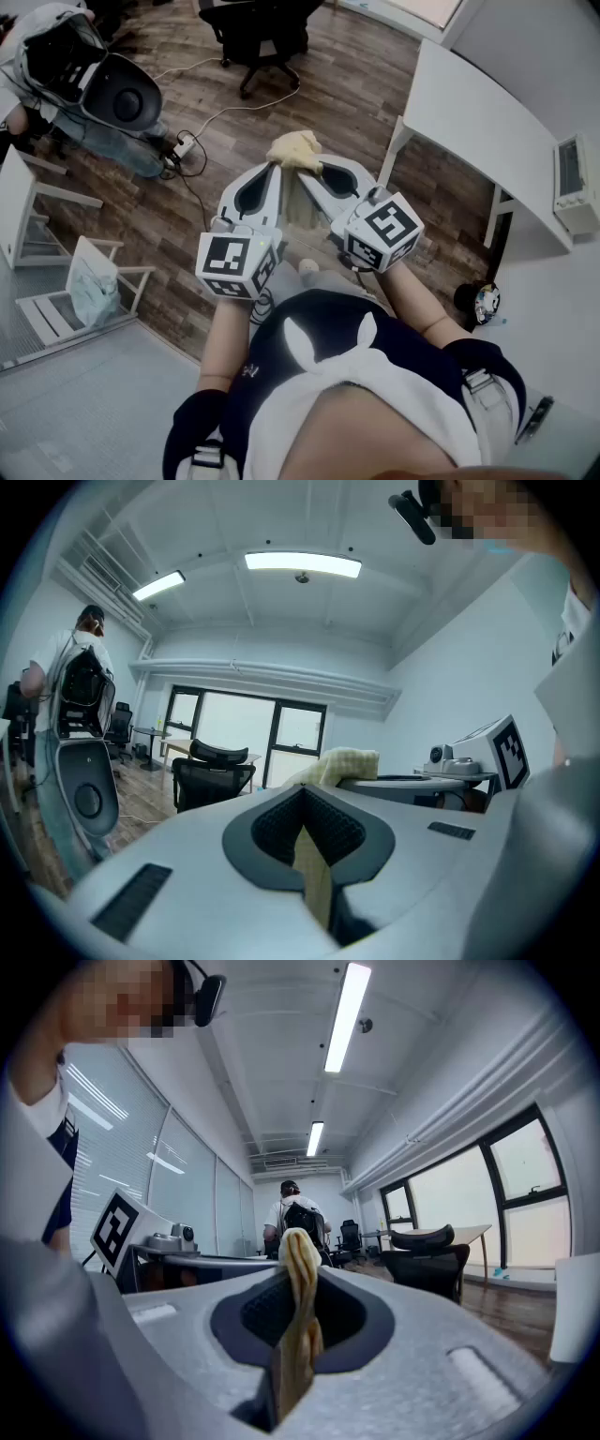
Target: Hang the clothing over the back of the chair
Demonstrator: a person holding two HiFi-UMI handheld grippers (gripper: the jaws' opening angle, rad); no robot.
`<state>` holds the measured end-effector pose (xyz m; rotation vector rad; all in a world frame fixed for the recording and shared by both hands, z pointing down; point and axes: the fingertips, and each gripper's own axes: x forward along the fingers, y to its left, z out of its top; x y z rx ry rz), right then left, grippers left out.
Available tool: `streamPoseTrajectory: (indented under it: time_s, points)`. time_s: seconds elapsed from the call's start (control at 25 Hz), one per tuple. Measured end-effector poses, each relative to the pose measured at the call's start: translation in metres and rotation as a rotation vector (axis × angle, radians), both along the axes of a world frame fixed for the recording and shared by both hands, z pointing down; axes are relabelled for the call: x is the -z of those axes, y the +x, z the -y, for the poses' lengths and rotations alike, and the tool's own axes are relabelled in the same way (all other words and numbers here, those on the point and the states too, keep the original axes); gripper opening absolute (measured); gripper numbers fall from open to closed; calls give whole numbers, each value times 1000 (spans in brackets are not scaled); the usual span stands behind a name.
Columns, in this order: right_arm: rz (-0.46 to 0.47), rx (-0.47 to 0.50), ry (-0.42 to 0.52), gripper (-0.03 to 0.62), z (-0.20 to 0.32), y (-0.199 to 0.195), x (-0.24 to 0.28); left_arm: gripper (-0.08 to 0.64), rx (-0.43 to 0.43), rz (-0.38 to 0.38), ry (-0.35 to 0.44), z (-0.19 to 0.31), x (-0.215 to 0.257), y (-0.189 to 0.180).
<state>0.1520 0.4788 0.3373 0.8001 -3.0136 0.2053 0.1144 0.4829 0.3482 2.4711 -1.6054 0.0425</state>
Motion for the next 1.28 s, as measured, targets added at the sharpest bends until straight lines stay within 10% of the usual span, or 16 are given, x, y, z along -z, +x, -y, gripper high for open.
streamPoseTrajectory:
  time_s: [1.28]
  points:
    - [-38,-61,-32,38,134,-15,-20,6,-62,-25,-73,138,-34,-33]
